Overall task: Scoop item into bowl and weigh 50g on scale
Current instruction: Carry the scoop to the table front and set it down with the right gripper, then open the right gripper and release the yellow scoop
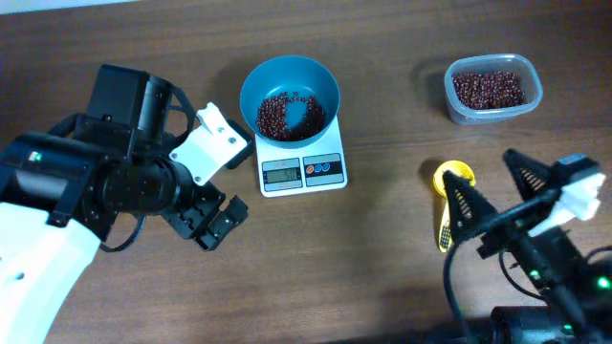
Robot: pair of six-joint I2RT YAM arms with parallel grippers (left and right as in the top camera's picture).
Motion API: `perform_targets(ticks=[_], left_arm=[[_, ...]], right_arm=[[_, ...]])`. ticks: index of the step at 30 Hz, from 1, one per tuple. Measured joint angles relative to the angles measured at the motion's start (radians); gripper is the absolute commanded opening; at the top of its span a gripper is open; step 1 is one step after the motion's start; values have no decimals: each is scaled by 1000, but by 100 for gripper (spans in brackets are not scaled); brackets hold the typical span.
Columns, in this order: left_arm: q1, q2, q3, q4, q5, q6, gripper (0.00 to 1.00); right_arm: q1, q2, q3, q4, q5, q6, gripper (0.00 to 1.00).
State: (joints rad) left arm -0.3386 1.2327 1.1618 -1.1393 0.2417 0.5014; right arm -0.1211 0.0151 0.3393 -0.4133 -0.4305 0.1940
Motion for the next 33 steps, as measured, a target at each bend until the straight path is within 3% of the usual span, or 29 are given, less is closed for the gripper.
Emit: perform_targets(ticks=[4, 10, 19, 33], left_arm=[[0, 0, 0, -1, 0, 0, 99], [0, 0, 0, -1, 0, 0, 99], [0, 0, 0, -1, 0, 0, 99], [0, 0, 0, -1, 0, 0, 99]], right_arm=[[131, -1, -148, 205, 89, -117, 99], [138, -1, -222, 209, 206, -167, 99], [138, -1, -283, 287, 221, -253, 99], [138, -1, -312, 325, 311, -273, 99]])
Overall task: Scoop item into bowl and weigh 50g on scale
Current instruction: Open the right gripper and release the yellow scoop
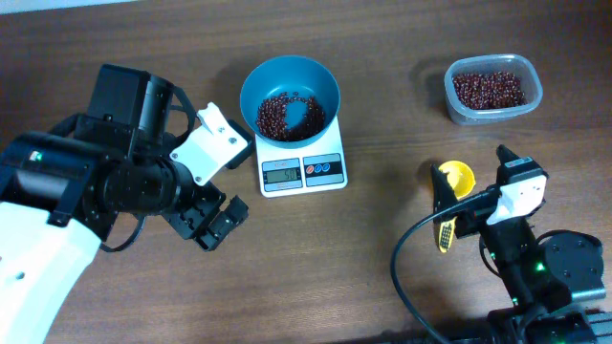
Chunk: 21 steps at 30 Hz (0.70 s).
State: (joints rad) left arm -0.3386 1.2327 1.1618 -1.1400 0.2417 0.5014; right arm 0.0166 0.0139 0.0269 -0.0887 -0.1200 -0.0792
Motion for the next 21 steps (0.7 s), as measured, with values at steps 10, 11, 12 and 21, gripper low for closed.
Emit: perform_targets(ticks=[10, 11, 12, 21], left_arm=[[0, 0, 0, 0, 0, 0, 99], [0, 0, 0, 0, 0, 0, 99], [0, 0, 0, 0, 0, 0, 99], [0, 0, 0, 0, 0, 0, 99]], right_arm=[[0, 0, -1, 0, 12, 0, 99], [0, 0, -1, 0, 15, 0, 99], [0, 0, -1, 0, 15, 0, 99], [0, 0, -1, 0, 15, 0, 99]])
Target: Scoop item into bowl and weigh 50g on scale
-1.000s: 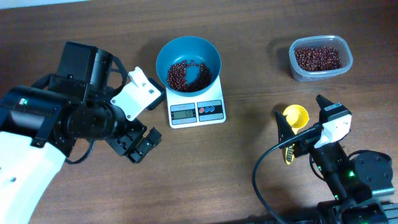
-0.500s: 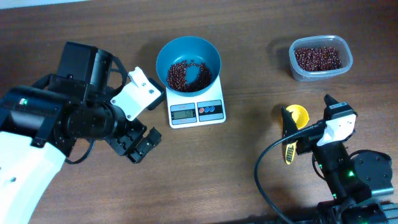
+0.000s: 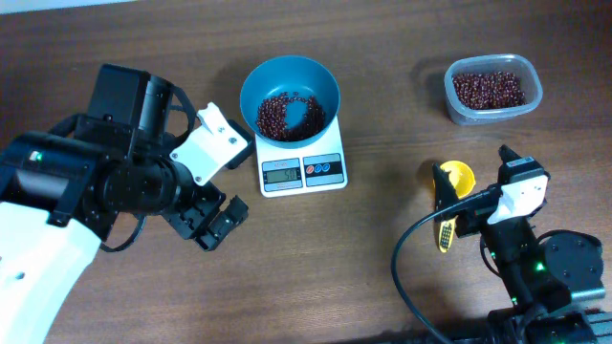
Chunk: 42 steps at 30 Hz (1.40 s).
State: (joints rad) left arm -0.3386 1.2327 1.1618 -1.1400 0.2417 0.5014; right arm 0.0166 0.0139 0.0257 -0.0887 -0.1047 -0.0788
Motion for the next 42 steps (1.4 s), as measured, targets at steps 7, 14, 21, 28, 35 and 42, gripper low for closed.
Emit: perform_targets(ticks=[7, 14, 21, 28, 35, 42], left_arm=[[0, 0, 0, 0, 0, 0, 99], [18, -106, -1, -1, -11, 0, 99], [317, -493, -293, 417, 90, -104, 99], [385, -1053, -863, 838, 103, -336, 99], [385, -1216, -1031, 939, 15, -442, 99], [385, -1218, -1093, 998, -66, -469, 99]], right_arm=[[0, 0, 0, 0, 0, -1, 99], [0, 0, 0, 0, 0, 0, 99], [0, -2, -1, 0, 3, 0, 99], [0, -3, -5, 4, 3, -1, 99], [0, -3, -5, 4, 3, 0, 99], [0, -3, -5, 5, 3, 0, 99]])
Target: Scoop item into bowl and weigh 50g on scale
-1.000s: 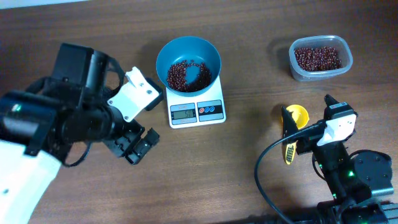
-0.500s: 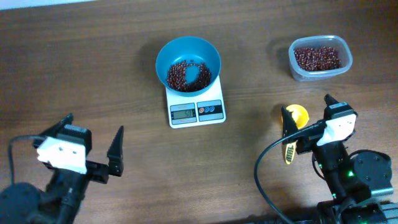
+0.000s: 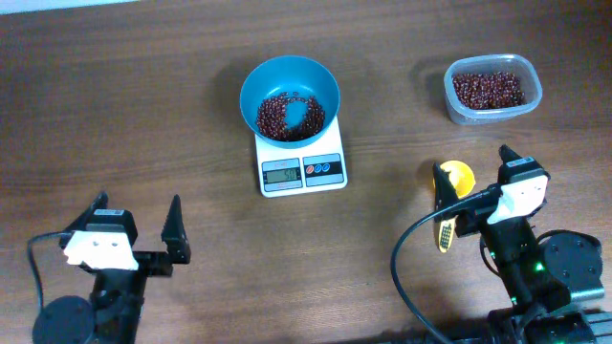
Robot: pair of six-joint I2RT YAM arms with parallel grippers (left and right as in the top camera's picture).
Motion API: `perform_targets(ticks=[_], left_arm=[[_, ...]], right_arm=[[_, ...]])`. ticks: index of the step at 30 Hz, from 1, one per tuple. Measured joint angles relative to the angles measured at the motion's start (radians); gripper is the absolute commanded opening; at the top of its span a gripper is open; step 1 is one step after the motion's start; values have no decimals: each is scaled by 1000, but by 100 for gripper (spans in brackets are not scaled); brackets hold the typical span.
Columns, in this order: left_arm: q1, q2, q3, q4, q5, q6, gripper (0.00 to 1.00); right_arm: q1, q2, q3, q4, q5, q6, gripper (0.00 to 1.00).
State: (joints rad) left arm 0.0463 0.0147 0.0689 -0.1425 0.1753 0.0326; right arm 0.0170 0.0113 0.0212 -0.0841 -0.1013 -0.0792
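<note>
A blue bowl (image 3: 290, 78) holding red beans sits on the white scale (image 3: 301, 172), whose display is lit. A clear tub (image 3: 492, 89) of red beans stands at the far right. The yellow scoop (image 3: 459, 176) lies on the table at the right, its handle pointing to the front. My right gripper (image 3: 473, 177) hovers open over the scoop, one finger crossing it. Low at the front left, my left gripper (image 3: 136, 218) is open with nothing in it, far from the scale.
The brown wooden table (image 3: 143, 115) carries only the scale, the tub and the scoop. Black cables loop from the right arm's base (image 3: 550, 263) at the front right.
My left arm was beside the scale's left edge, gripper near the table's middle left. It now sits at the front left corner, gripper open. The right arm, bowl and scoop have not moved.
At first the left arm was beside the scale and my right gripper stood open to the right of the scoop lying on the table. Then the right gripper was over the scoop, still open. It stayed there, and now the left arm is at the front left.
</note>
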Motion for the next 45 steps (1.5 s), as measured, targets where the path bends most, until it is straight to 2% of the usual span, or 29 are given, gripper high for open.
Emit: perform_targets(ticks=[2, 13, 45], left_arm=[[0, -1, -48, 66, -8, -8, 99], [0, -1, -51, 61, -121, -16, 99], [0, -1, -51, 61, -124, -16, 99]], right_arm=[[0, 0, 0, 0, 0, 0, 99], [0, 0, 0, 0, 0, 0, 99], [0, 0, 0, 0, 0, 0, 99]])
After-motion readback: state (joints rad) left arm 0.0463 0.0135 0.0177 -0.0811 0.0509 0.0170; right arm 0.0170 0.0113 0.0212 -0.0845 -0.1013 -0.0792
